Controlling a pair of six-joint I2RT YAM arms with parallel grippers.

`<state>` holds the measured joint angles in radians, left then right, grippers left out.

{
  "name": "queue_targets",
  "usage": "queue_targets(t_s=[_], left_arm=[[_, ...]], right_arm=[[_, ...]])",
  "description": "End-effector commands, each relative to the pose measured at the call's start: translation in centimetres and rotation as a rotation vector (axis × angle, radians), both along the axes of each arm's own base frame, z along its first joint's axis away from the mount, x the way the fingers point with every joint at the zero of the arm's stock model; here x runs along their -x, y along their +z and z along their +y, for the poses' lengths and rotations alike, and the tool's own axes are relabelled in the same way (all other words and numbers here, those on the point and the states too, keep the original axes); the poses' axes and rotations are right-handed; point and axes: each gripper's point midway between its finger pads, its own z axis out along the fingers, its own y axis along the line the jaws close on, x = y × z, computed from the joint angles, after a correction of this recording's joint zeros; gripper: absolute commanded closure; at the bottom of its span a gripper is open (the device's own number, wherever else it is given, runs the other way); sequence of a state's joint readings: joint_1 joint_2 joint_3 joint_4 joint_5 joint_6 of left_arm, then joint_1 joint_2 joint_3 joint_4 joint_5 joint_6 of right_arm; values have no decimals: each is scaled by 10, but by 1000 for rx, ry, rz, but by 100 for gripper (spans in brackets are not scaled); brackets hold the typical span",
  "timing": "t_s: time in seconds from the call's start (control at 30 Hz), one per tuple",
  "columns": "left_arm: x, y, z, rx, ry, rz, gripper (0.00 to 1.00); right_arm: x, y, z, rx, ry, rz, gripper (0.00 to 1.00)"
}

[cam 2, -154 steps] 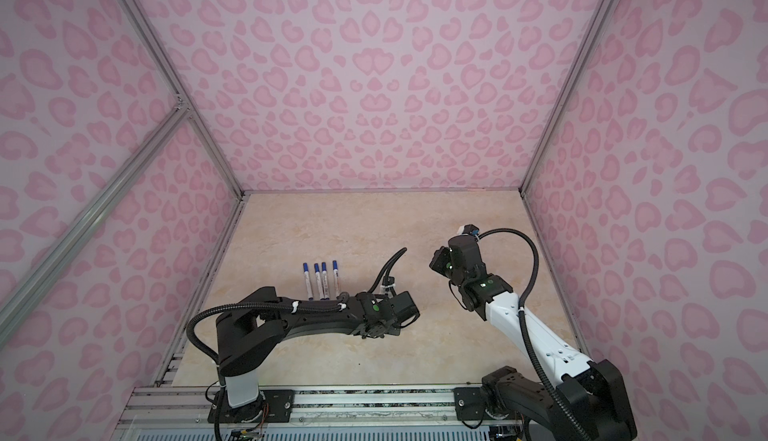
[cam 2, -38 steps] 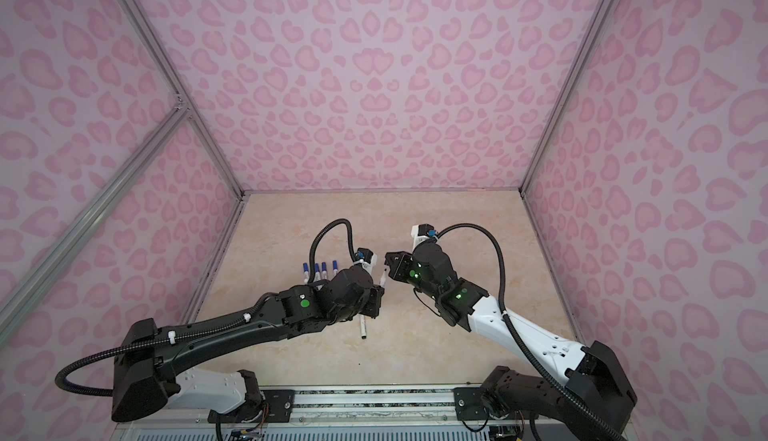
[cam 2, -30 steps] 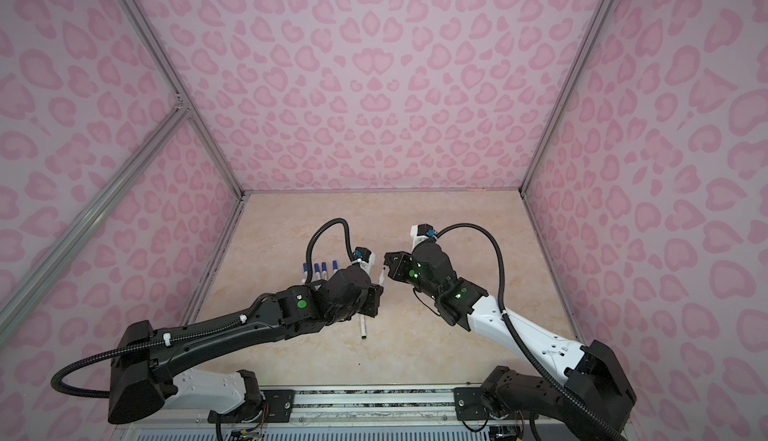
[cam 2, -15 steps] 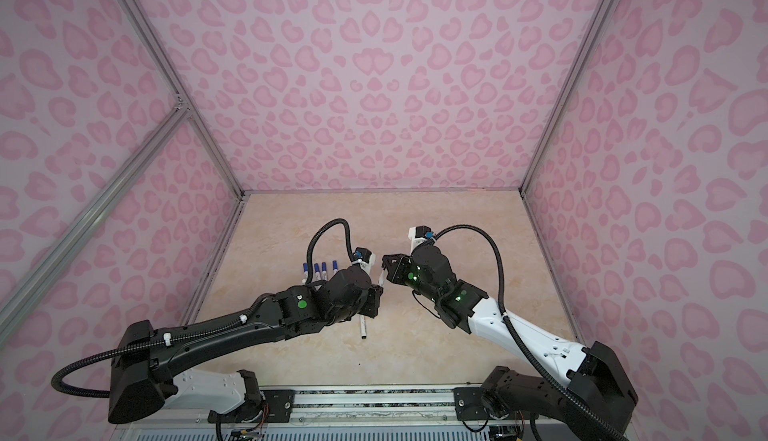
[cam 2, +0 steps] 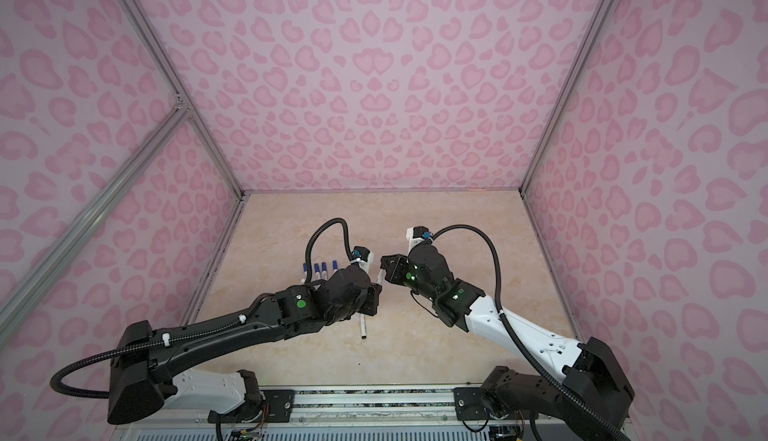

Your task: Insert the pens into the pen caps

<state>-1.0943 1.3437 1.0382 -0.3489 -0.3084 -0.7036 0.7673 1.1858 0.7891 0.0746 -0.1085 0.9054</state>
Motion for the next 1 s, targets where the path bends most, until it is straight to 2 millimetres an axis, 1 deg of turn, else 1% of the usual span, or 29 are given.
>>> queue_targets(t_s=[0.0,0.13,0.23,0.43,0.53,0.63,0.83,0.97], left_arm=[[-9,8,4,-5,27,-44,97],[-11,6,3,-18,28,-49,97],[-12,6,4,-22,35,-55,97],[-14,14,9,-22,43,-84,97],[-16,17,12,-33,48,-104,97],[-19,19,15,-54,59,-131,97],[-28,18,19,-94,89,-178,97],[-31,25,21,-90,106,-202,97]], right_arm=[[6,-3,1,-6,12,26,98],[6,-4,-1,-4,3,30,98],[7,-6,1,-6,15,37,98],[10,-17,7,12,52,63,98],[11,-21,8,42,68,71,100],[16,-21,6,38,78,69,99],[24,-15,11,-50,107,84,98],[29,-19,18,-39,113,83,98]])
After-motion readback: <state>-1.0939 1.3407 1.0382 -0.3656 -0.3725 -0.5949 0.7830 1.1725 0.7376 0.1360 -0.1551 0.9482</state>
